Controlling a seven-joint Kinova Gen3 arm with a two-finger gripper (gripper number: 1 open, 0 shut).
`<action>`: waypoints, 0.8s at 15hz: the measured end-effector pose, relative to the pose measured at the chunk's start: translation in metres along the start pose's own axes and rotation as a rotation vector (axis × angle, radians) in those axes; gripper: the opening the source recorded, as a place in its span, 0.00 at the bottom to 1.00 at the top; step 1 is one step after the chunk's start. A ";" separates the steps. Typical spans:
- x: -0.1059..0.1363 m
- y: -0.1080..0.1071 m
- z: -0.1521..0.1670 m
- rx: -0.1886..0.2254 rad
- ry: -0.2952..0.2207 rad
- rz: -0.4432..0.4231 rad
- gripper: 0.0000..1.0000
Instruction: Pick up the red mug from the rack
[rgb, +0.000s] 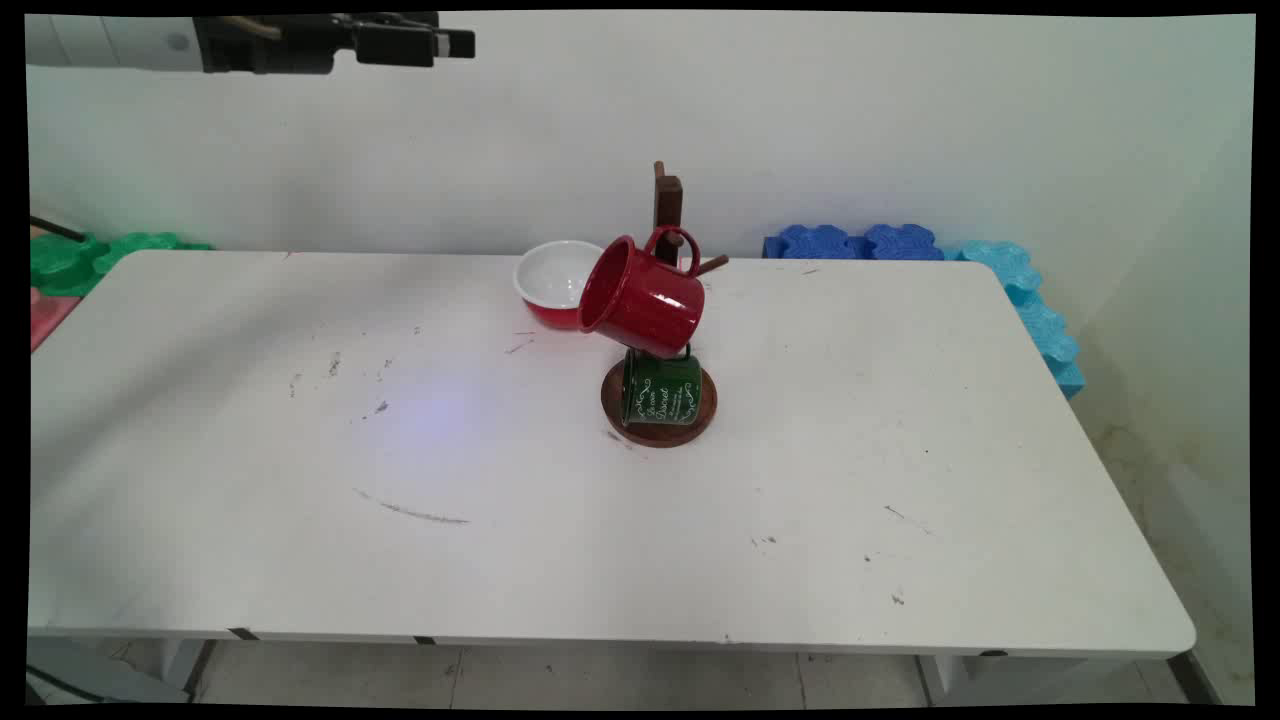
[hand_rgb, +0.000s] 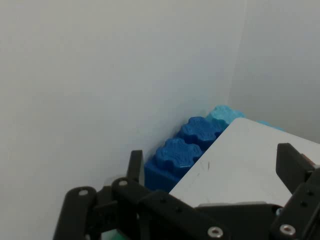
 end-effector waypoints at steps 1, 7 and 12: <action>-0.002 -0.001 -0.002 0.000 0.000 -0.003 1.00; -0.012 -0.007 -0.012 -0.004 -0.002 -0.016 1.00; -0.016 -0.009 -0.018 -0.009 -0.008 -0.019 1.00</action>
